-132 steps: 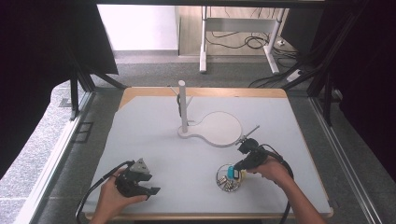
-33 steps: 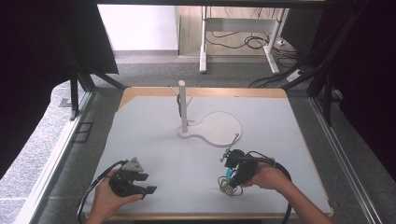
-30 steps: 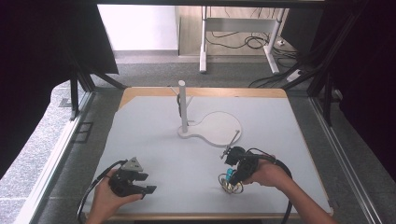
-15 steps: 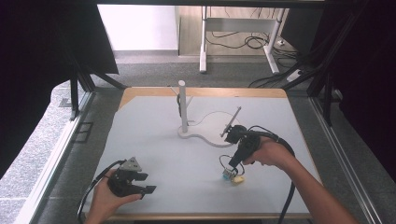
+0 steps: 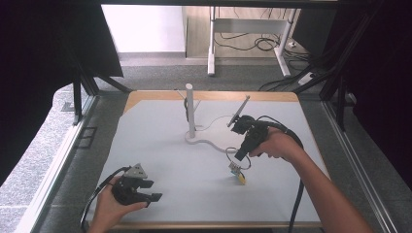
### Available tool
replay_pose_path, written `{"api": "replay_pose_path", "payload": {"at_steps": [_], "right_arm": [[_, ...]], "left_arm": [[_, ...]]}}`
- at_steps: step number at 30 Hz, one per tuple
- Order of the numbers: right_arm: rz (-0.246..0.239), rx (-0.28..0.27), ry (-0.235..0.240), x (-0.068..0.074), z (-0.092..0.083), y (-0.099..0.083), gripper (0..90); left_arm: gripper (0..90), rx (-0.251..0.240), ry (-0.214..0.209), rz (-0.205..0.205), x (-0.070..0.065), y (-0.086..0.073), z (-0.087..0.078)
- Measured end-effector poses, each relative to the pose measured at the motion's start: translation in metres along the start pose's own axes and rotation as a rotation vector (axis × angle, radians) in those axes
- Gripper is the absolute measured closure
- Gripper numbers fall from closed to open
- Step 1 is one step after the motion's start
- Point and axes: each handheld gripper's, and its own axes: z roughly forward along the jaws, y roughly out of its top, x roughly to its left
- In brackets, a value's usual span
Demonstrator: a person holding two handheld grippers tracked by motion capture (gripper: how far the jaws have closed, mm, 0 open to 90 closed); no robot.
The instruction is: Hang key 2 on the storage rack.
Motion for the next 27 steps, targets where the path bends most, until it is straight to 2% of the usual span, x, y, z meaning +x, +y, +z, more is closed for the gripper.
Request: {"api": "replay_pose_path", "payload": {"at_steps": [16, 27], "right_arm": [[0.044, -0.04, -0.022, -0.017, -0.03, 0.026, 86.5], [0.063, -0.039, -0.046, -0.027, -0.038, 0.05, 86.5]], "left_arm": [[42.5, -0.009, 0.006, 0.007, -0.001, 0.001, -0.002], [42.4, -0.004, -0.004, 0.009, -0.001, 0.001, -0.003]]}}
